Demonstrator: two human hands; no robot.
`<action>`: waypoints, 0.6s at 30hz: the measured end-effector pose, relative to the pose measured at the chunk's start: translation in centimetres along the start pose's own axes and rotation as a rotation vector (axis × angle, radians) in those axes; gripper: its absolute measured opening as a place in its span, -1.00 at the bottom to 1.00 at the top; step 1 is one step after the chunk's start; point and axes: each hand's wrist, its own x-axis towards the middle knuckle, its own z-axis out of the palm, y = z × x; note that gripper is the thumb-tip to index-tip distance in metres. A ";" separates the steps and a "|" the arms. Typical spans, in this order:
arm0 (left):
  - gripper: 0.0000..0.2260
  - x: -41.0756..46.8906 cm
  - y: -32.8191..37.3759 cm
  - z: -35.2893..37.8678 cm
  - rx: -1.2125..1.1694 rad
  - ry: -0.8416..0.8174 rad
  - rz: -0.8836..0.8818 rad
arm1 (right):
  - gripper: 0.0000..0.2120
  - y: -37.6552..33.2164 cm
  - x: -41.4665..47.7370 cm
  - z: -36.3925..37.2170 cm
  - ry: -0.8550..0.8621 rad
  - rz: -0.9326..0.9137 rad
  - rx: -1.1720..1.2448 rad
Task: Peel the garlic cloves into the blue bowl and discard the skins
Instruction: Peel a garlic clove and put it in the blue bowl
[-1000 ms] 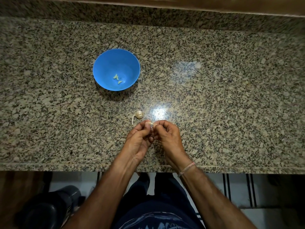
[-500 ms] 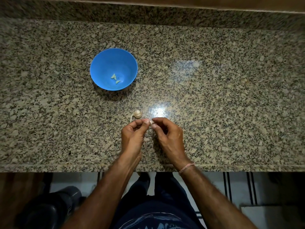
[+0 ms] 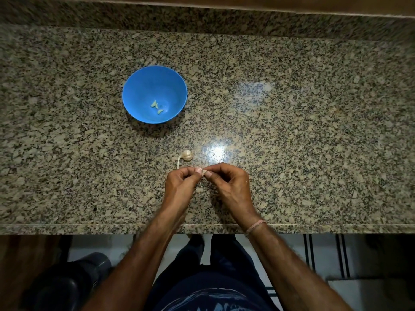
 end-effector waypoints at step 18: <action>-0.88 -1.2 0.5 0.3 0.489 0.212 0.260 | -0.92 0.1 -0.4 0.5 0.063 0.026 -0.063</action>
